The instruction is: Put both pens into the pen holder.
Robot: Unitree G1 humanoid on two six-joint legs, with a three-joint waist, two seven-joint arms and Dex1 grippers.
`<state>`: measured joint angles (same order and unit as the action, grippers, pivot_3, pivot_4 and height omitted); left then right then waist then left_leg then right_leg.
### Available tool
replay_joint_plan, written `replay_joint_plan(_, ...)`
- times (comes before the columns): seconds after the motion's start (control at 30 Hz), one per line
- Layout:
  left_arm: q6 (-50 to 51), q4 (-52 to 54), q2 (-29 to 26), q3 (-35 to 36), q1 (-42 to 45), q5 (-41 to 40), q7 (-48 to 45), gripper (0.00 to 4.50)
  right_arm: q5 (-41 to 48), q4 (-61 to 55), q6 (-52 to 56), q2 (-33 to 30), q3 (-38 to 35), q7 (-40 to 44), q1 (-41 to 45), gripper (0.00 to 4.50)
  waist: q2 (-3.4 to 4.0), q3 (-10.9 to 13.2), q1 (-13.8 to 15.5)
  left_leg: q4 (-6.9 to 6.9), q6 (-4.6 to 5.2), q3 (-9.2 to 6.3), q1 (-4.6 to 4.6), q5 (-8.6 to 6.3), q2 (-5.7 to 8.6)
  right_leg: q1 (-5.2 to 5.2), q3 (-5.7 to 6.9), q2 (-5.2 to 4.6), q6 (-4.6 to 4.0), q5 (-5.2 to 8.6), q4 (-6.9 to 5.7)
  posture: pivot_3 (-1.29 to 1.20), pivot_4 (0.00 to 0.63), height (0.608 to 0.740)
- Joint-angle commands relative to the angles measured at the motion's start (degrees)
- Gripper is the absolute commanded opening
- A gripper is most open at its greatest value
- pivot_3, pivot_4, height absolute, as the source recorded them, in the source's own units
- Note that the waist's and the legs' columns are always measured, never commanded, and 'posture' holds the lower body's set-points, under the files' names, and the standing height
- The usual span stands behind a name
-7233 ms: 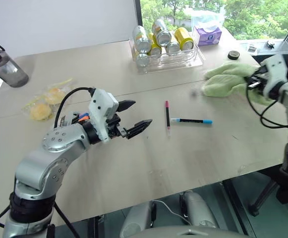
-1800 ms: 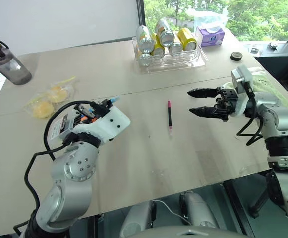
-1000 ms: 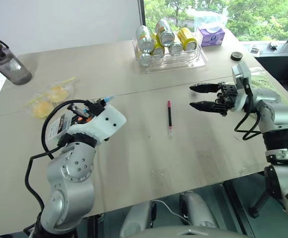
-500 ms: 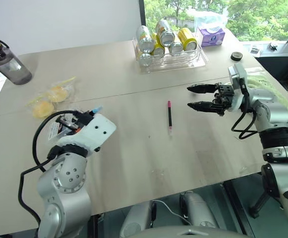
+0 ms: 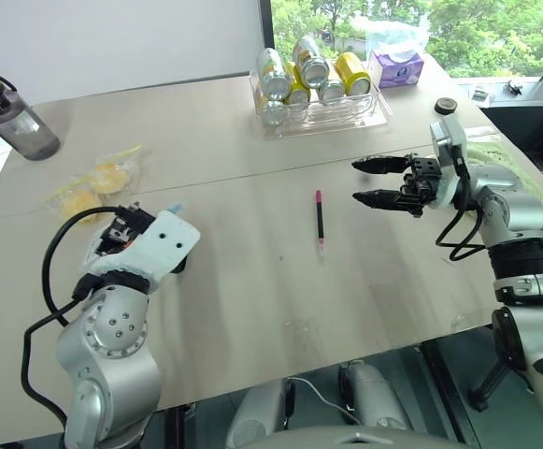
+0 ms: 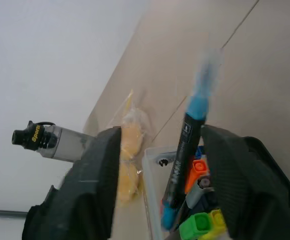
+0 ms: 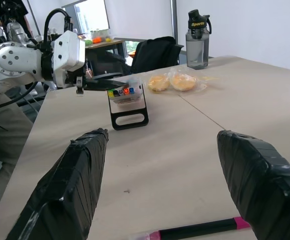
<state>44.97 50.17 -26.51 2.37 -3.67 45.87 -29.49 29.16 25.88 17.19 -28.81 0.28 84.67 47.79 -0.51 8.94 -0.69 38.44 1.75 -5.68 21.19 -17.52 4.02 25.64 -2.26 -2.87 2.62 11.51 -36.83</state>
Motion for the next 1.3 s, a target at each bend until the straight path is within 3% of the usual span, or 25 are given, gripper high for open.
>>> replay_joint_plan(0.03,-1.65,0.18,0.17,1.61,-0.45,-0.36,0.80,4.35,0.44,-1.15,-1.01,-0.33,-0.79,2.16,1.34,3.74,0.00,0.00,-0.02,0.00,0.00,0.00,0.00,0.00,0.00,0.00,0.00,0.00,0.00,0.00,0.00,0.00,0.150,0.739)
replay_joint_plan(0.33,-4.48,-0.31,1.35,2.45,0.72,-3.32,1.10,4.43,0.17,-1.84,-1.21,-0.65,-0.86,1.59,0.42,3.74,0.00,0.00,0.02,0.00,0.00,0.00,0.00,0.00,0.00,0.00,0.01,-0.01,0.00,0.00,0.00,0.00,0.150,0.739)
replay_joint_plan(0.47,-6.25,-0.38,5.66,2.62,2.80,-11.76,0.52,4.43,-1.93,-3.56,-2.21,-0.10,0.63,-0.33,-1.49,3.74,-0.01,-0.02,0.04,0.03,0.00,-0.01,0.01,0.00,0.00,0.00,0.02,-0.01,0.00,0.00,0.00,0.00,0.150,0.739)
replay_joint_plan(0.63,-4.10,1.53,13.71,4.31,1.61,-29.52,-5.47,4.43,-14.47,-9.77,-4.36,5.72,7.96,-17.71,-7.70,3.74,-0.07,-0.12,-0.40,0.04,-0.01,0.02,-0.02,0.00,-0.02,0.01,0.00,0.01,0.00,0.00,-0.06,0.00,0.150,0.739)
replay_joint_plan(0.7,-2.57,2.17,12.52,6.67,0.13,-34.06,-8.44,4.43,-20.80,-12.97,-3.98,6.97,12.01,-24.00,-10.58,3.74,-0.05,-0.12,-0.45,0.00,-0.03,0.05,-0.08,0.01,-0.04,0.03,-0.01,0.03,0.00,0.00,-0.13,0.00,0.150,0.739)
replay_joint_plan(0.83,1.04,1.73,4.34,12.79,-1.66,-41.70,-15.14,4.43,-27.35,-20.46,4.62,11.77,15.99,-36.65,-14.59,3.74,-0.04,-0.11,-0.23,0.07,-0.07,0.04,-0.09,0.03,-0.04,0.04,0.00,0.08,-0.01,0.01,-0.22,0.00,0.150,0.739)
replay_joint_plan(0.97,9.00,4.63,-2.00,19.26,-4.09,-59.19,-27.19,4.43,-31.66,-26.09,16.85,16.95,16.57,-47.86,-15.98,3.74,-0.07,-0.15,-0.25,0.11,-0.07,0.08,-0.15,0.02,-0.01,0.00,0.09,0.09,-0.01,0.01,-0.22,0.00,0.150,0.739)
replay_joint_plan(1.1,15.52,3.67,-9.51,26.51,-3.17,-68.62,-30.79,4.43,-33.41,-27.20,24.86,19.07,15.75,-53.69,-14.08,3.74,-0.15,-0.21,-0.08,0.10,-0.11,-0.10,-0.13,0.05,0.01,-0.04,0.32,0.08,-0.03,0.02,-0.17,0.00,0.150,0.739)
replay_joint_plan(1.3,18.63,1.17,-16.65,31.10,-0.96,-77.48,-30.68,4.43,-33.72,-26.99,32.39,20.33,15.36,-58.07,-12.74,3.74,-0.17,-0.23,-0.37,0.04,-0.12,-0.06,-0.21,0.05,0.01,-0.09,0.27,0.11,-0.03,0.02,-0.14,0.00,0.150,0.739)
